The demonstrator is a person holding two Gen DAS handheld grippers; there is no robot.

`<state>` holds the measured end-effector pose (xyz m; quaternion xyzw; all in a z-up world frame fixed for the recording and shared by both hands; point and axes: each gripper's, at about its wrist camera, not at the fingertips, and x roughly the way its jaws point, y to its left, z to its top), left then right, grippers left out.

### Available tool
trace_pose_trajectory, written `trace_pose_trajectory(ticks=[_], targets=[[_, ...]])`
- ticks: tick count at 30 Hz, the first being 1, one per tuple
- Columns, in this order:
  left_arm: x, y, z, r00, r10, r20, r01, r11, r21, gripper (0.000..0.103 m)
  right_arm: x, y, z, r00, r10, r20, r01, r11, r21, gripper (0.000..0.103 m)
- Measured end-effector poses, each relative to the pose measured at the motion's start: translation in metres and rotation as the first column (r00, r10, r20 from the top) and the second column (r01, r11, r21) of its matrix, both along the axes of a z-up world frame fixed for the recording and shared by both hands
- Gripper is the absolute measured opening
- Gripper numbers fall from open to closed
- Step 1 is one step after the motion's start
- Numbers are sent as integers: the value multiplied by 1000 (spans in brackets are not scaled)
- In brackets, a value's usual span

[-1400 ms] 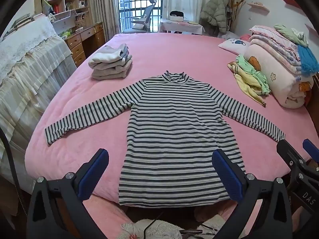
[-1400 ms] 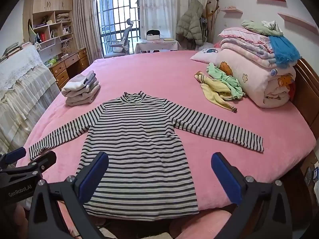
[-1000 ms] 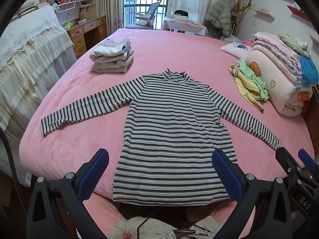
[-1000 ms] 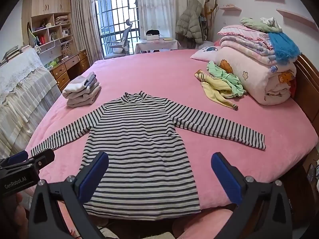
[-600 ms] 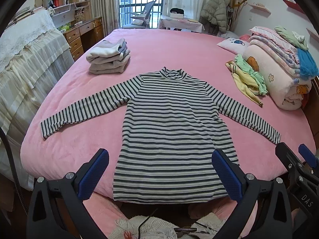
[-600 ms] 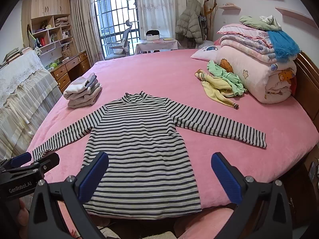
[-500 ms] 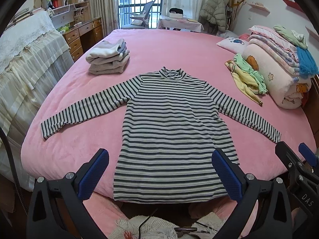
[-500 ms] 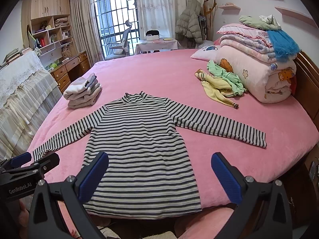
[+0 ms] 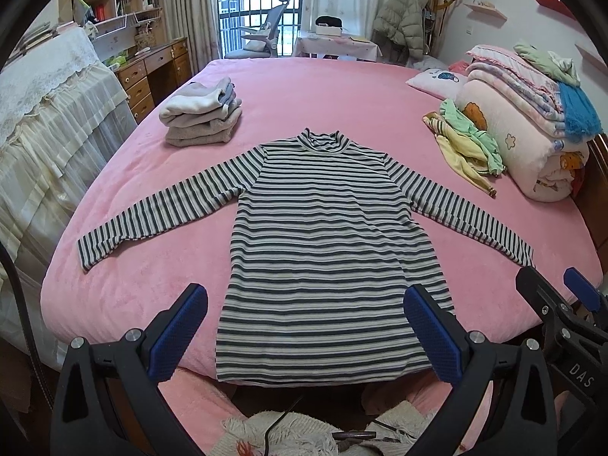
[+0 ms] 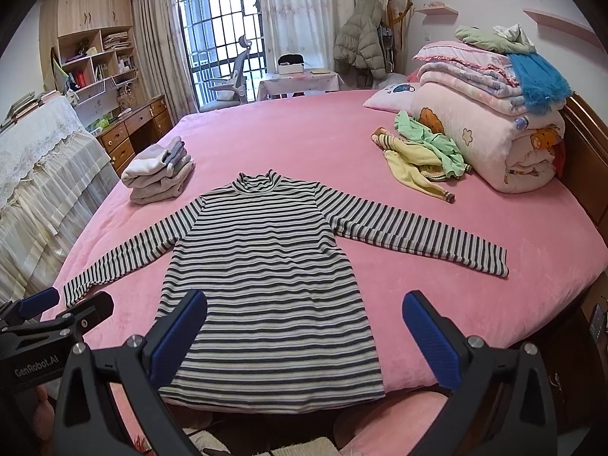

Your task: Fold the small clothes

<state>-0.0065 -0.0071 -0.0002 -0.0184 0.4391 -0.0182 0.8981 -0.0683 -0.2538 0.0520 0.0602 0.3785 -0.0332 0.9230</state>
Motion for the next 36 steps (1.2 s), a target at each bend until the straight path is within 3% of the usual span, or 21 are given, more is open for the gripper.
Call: trace_pose_trajectory(ticks=[7,17,21,36], targets=[[0,0,3,1000,0,9,0,1000,20,102,1,-3,1,1000,-2,-8,2,1000,-9,103],[4,-1,15,997,-25,67,27,999,-25,102,8,-8,12,1000,2,-4,-2,1000,-25,103],[7,-6,20,996,-33,88,34,999,-11,102,12,-11,17,1000,8,0,-8,1000,-24,103],[12,-8,20,998,-26,58,27,1000,-16,102,18,-9,22,1000,27,14,-26,999,-22,103]])
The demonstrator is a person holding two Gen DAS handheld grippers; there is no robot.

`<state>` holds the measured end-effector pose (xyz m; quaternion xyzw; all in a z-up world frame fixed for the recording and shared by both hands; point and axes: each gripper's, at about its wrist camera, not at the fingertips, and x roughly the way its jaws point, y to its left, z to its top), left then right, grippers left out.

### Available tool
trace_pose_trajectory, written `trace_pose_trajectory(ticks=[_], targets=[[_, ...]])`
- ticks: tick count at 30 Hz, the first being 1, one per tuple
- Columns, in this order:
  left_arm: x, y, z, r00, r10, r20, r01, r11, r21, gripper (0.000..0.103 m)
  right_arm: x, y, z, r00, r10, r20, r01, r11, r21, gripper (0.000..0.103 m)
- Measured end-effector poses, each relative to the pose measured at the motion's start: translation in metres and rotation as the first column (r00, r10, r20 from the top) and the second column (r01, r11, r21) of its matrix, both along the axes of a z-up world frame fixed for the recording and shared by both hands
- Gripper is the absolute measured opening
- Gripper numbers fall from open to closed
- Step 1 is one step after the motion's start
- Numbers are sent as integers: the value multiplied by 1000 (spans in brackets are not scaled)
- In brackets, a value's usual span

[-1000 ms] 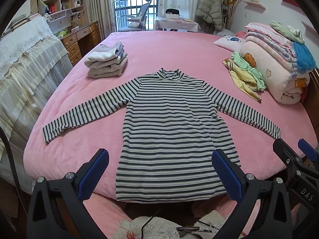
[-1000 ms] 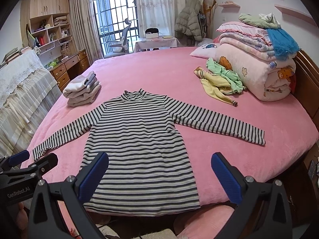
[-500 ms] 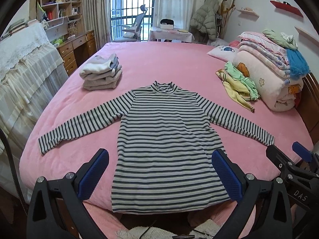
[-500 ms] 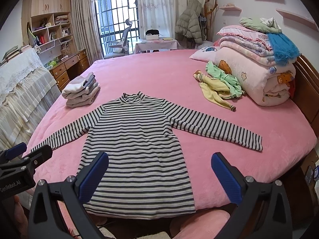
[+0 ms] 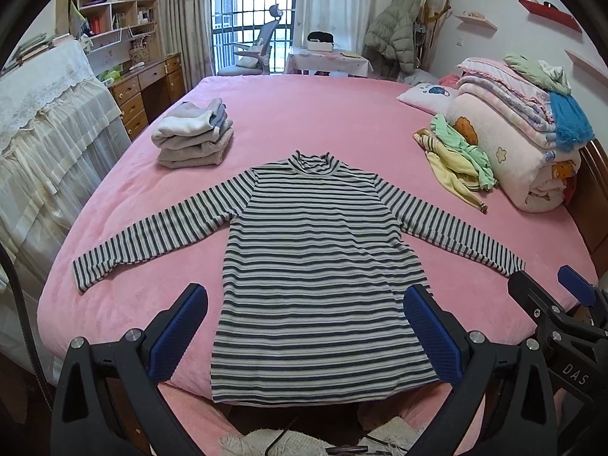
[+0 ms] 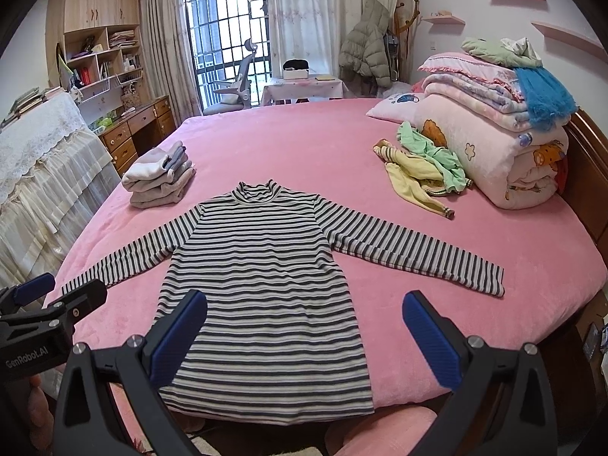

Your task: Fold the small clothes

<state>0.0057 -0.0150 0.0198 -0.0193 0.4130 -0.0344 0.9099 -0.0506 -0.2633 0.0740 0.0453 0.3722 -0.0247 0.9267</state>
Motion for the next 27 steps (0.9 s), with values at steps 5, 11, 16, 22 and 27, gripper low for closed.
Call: trace_pose_trajectory(ticks=[5,11,16,22,27], targets=[[1,-3,-2,1000,-4,-13,5,1000,14,102,1,0,2,1000,3,9,-3,1000,-8,103],[1,-4,1,1000,-6,4,6,1000,8,102,1,0,4,1000,-2,15,2,1000,-29,103],[4,-4,-1,1000,2,-4,-2,1000,12,102,2,-2,4,1000,-4,24,5,999,-49,103],[12,-13,0,1000,4,12,-5,999,49,102,5,-8,3,999,-8,36,10,998,-63,103],[26,-29,9,999,-12,46,8,997,82,102,12,-22,3,998,-29,50,33,997,-72,103]])
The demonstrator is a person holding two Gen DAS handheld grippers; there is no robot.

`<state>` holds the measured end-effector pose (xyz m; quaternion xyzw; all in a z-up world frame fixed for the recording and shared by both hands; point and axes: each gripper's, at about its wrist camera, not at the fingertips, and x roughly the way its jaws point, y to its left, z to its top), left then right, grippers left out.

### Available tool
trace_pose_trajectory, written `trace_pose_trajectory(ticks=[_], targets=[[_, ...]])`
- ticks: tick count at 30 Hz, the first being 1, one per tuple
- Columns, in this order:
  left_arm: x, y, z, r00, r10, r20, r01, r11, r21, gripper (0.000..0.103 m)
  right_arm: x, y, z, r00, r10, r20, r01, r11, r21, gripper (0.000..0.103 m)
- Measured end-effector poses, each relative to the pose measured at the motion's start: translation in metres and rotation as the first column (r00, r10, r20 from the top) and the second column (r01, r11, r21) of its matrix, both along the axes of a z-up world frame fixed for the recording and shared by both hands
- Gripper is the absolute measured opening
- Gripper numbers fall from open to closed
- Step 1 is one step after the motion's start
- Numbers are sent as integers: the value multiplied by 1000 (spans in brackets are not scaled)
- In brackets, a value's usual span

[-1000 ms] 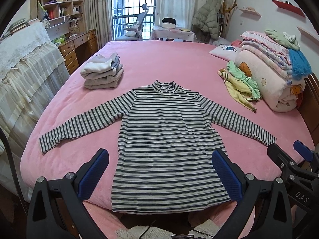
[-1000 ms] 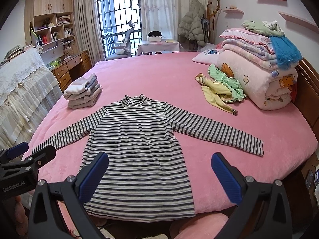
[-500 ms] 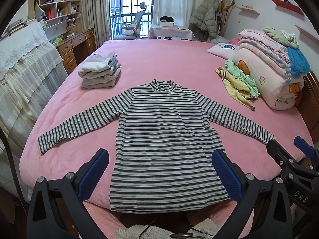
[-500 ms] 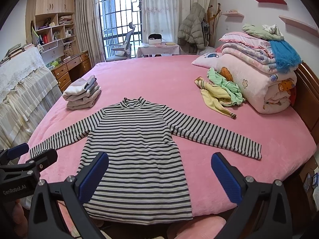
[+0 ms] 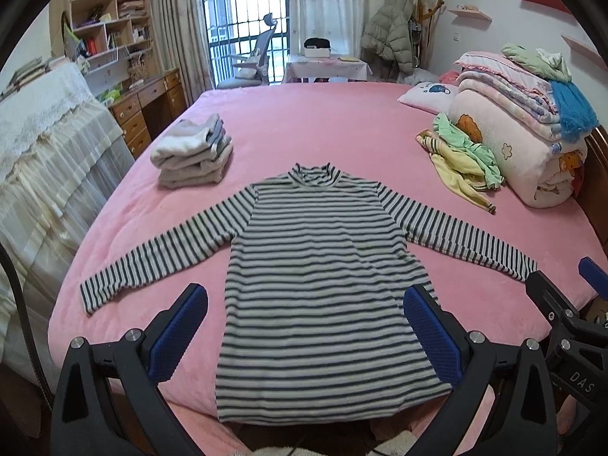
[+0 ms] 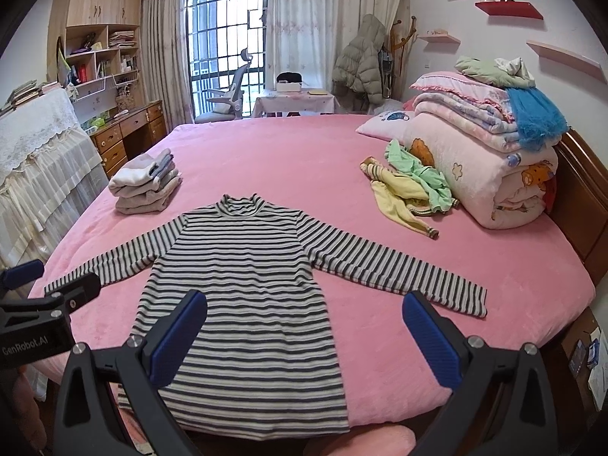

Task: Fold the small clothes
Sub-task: 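Move the right tool to the cuff of the sleeve nearest it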

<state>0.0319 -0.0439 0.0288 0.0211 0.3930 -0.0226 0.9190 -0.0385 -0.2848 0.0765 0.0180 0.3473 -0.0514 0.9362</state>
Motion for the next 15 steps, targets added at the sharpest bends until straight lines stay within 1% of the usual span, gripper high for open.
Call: trace_pose_trajectory(ticks=[7,12,15], targets=[[25,-24,13,999,-24,37,23,1000,15,102,11,-27,7,998,-44,37,44,999,-4,103],[48,-45,14,998,-50,46,49,998,27,102,23,-54,6,996,-78,35,77,997,20,103],[65,-62,10,997,-68,43,67,997,43,102,29,-76,0,992,-119,33,118,993,19,103]])
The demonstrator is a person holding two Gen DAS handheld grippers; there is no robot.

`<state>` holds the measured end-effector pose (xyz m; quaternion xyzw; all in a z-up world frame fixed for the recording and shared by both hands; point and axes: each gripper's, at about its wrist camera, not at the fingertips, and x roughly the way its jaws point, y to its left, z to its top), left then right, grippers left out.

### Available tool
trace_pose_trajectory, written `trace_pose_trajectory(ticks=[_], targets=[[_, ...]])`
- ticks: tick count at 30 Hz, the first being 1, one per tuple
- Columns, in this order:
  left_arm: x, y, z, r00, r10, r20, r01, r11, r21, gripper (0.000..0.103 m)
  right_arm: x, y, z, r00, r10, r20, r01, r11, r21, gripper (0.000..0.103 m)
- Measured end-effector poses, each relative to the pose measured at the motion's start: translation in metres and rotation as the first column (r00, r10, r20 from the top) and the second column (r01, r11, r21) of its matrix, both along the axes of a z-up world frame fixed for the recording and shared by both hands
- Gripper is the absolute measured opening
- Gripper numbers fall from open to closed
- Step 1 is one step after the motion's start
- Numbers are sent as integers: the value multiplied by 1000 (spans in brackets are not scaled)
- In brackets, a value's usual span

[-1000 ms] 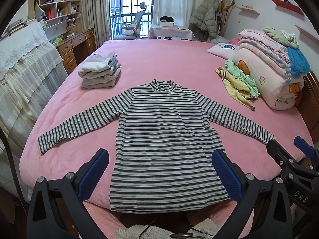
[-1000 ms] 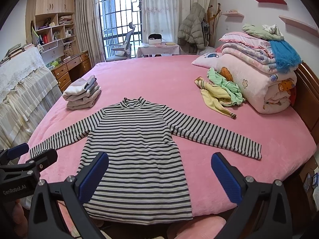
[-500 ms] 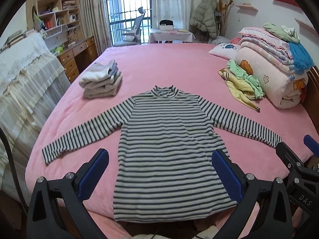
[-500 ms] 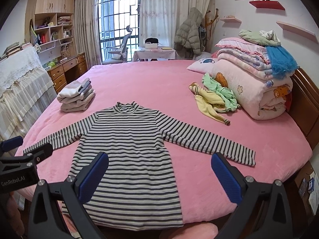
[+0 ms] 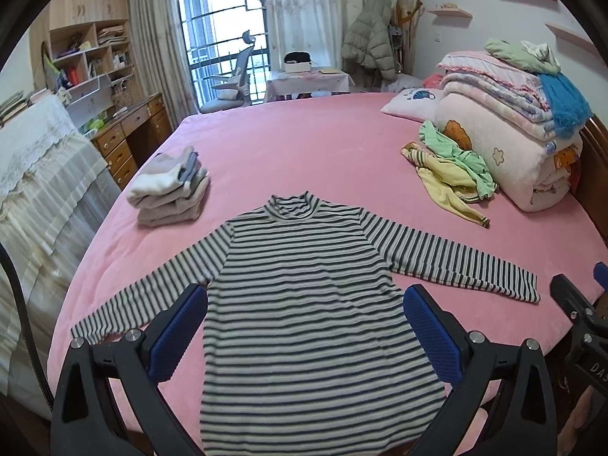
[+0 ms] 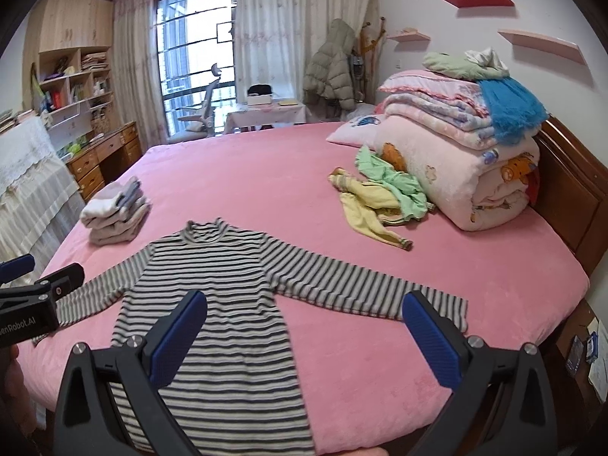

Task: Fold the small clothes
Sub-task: 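Move the right tool to the cuff of the sleeve nearest it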

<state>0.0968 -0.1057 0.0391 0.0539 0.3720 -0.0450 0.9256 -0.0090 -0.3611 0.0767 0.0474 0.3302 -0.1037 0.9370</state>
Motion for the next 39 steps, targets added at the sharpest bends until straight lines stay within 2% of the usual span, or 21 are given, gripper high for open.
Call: trace_pose_trajectory(ticks=[9,14,18,23,28,30,35,39], targets=[[55,-65,-33,996,-80,-42,81,996,31,102,12,-69,-27,987,-155,-44,154,988,-15,103],[80,-102,-58,988,-142,-63,145,989,31,102,17,-117,-45,961,-263,-80,260,964,-51,103],[103,-136,-88,977,-201,-74,205,978,38,102,19,-166,-66,930,-348,-117,345,938,-41,101],[127,-170,-132,957,-269,-105,273,962,29,102,27,-237,-113,903,-371,-216,400,910,108,88],[150,-201,-188,944,-291,-155,307,948,89,102,36,-296,-174,863,-379,-336,466,853,235,78],[162,-214,-214,940,-282,-192,308,943,123,102,40,-310,-195,840,-391,-376,498,831,247,74],[176,-228,-253,932,-265,-246,308,938,157,102,51,-325,-241,792,-392,-468,542,805,243,71],[184,-241,-271,927,-268,-263,320,930,182,102,54,-324,-269,776,-367,-513,557,780,285,71]])
